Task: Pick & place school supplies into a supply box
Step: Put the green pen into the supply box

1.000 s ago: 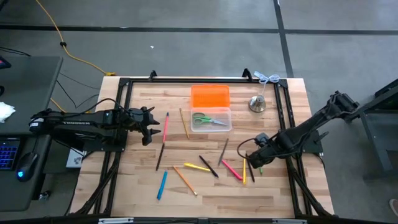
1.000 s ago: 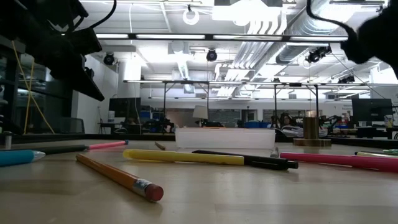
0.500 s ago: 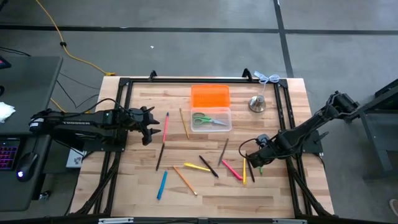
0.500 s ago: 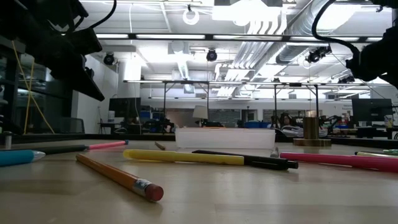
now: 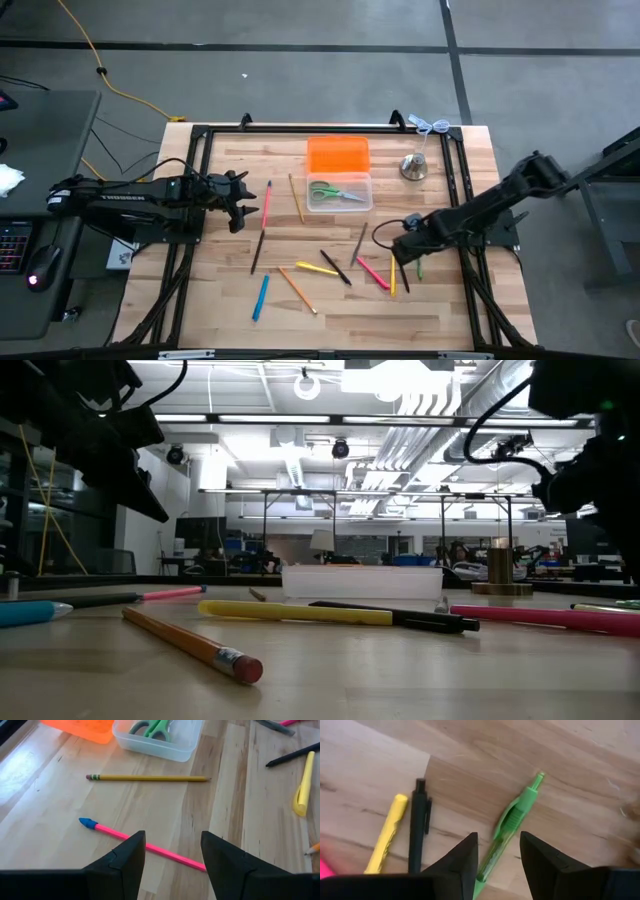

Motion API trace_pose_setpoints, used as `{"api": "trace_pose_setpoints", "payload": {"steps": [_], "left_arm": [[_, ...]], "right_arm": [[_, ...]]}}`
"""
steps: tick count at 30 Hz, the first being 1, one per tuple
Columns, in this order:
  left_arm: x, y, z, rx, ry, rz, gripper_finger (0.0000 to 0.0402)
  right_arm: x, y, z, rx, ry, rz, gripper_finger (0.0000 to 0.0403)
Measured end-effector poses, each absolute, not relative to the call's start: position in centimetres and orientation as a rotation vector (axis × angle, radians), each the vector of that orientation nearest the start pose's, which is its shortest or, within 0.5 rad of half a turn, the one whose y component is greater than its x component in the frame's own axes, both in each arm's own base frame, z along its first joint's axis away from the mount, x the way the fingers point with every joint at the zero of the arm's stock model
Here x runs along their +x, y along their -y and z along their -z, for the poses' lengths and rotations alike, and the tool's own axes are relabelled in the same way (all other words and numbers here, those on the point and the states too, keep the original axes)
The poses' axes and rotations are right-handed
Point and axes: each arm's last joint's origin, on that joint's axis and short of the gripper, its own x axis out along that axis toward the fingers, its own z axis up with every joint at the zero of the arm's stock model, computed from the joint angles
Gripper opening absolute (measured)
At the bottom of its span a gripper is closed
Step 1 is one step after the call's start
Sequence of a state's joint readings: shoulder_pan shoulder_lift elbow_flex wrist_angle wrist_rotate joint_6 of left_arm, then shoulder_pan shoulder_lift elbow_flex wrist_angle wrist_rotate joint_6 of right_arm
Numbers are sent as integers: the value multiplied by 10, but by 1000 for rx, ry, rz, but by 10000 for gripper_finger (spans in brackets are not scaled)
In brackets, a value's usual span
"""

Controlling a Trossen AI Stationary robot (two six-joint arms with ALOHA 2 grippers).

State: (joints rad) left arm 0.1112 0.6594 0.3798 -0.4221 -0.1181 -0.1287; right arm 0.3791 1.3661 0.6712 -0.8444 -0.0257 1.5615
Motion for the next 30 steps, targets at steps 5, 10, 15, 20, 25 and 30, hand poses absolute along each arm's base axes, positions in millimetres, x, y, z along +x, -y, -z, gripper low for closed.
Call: {"api": "trace_pose_setpoints", "payload": {"steps": [5, 10, 15, 20, 25, 30], "left_arm": [[136, -19, -193, -121, -688, -264, 223], [136, -19, -193, -120, -689, -264, 223], [136, -19, -193, -120, -689, -264, 223], [136, -19, -193, -120, -688, -264, 223], [136, -19, -193, -120, -689, -264, 223], [136, -19, -193, -120, -689, -264, 223]], "right_arm": [[184, -74, -147, 925, -1396, 908, 124], [186, -75, -139, 910, -1425, 931, 124], [190, -77, -133, 904, -1437, 940, 122], [192, -78, -130, 895, -1439, 948, 101], [192, -77, -129, 890, -1433, 951, 66], [192, -77, -129, 882, -1427, 958, 33]]}}
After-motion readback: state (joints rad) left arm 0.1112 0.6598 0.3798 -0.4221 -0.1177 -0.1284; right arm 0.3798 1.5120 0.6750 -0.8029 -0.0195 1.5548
